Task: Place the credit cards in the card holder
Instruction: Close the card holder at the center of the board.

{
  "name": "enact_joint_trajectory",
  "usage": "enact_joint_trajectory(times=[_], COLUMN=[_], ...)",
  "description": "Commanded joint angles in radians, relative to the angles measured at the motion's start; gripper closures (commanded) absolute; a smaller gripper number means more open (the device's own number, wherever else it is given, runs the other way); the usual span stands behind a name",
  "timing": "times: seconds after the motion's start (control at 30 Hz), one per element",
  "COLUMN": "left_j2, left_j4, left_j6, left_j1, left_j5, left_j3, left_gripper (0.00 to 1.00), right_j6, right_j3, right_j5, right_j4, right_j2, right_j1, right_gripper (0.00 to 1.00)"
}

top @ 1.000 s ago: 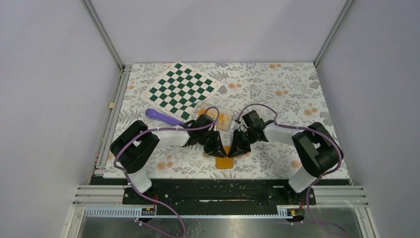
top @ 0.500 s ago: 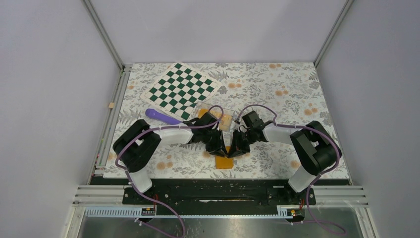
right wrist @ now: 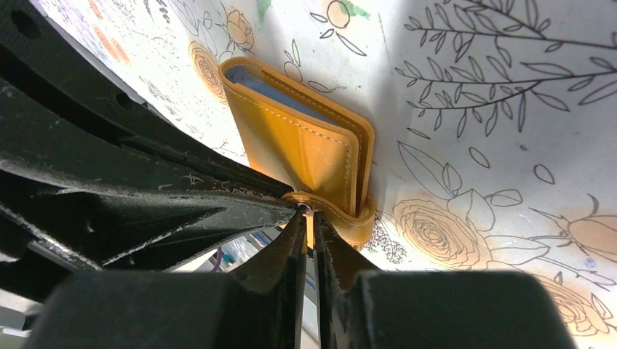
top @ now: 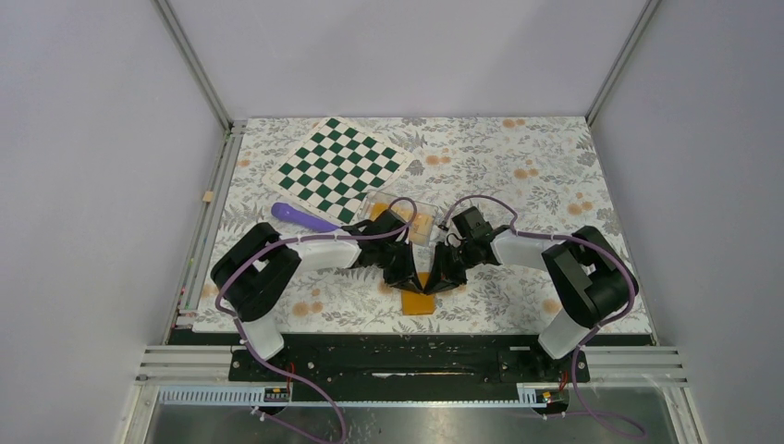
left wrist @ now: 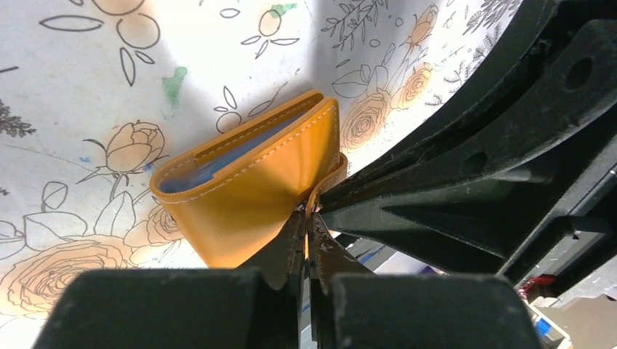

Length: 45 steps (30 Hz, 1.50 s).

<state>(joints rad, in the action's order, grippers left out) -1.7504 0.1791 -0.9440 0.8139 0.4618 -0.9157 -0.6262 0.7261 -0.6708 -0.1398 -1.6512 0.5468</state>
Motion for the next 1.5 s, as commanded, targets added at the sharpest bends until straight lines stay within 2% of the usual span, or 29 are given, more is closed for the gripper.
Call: enact_joint_trajectory(times=[0.0,0.07,0.2,0.6,0.77,0.93,1.03,1.23,1.33,1.47], left_j2=[0.010,0.007,0.006,-0.003,-0.006,-0.002,-0.005,-0.006,0.000,0.015], left_j4=[0.103,0.146,0.192,0.197,0.172,0.084,0.059,0.106,0.149,0.178], left_j6=[0.068,0.089,0.109,0.111,0.100,0.057,0.045,0.065,0.084,0.098], left_j1=[0.015,0.021,0.032,0.043,0.043,0.043,0.042,0.043,0.044,0.042], left_j5=[-0.050,-0.062,-0.087,-0.095,-0.095,-0.066,-0.062,-0.094,-0.119,-0.129], left_j3=[-0.081,-0.103,-0.130,-0.128,-0.118,-0.075,-0.056,-0.061,-0.078,-0.090], left_gripper=[1.00,0.99,0.92,0.86,0.89,0.84,0.85,1.00,1.00,0.92], right_j6=[0.012,0.016,0.028,0.062,0.065,0.061,0.058,0.055,0.055,0.059], right_j3=[0.042,0.053,0.071,0.056,0.057,0.067,0.072,0.074,0.079,0.086], right_j5=[0.018,0.025,0.038,0.051,0.049,0.055,0.062,0.067,0.077,0.080], right_j4=[-0.028,-0.043,-0.065,-0.082,-0.079,-0.078,-0.079,-0.081,-0.090,-0.097], right_j2=[0.045,0.054,0.061,0.009,-0.009,-0.023,-0.028,-0.023,-0.012,-0.015], right_j1=[0.005,0.005,0.005,0.005,0.011,0.026,0.036,0.039,0.038,0.038], right_gripper=[0.84,0.83,0.82,0.85,0.86,0.86,0.86,0.87,0.86,0.86])
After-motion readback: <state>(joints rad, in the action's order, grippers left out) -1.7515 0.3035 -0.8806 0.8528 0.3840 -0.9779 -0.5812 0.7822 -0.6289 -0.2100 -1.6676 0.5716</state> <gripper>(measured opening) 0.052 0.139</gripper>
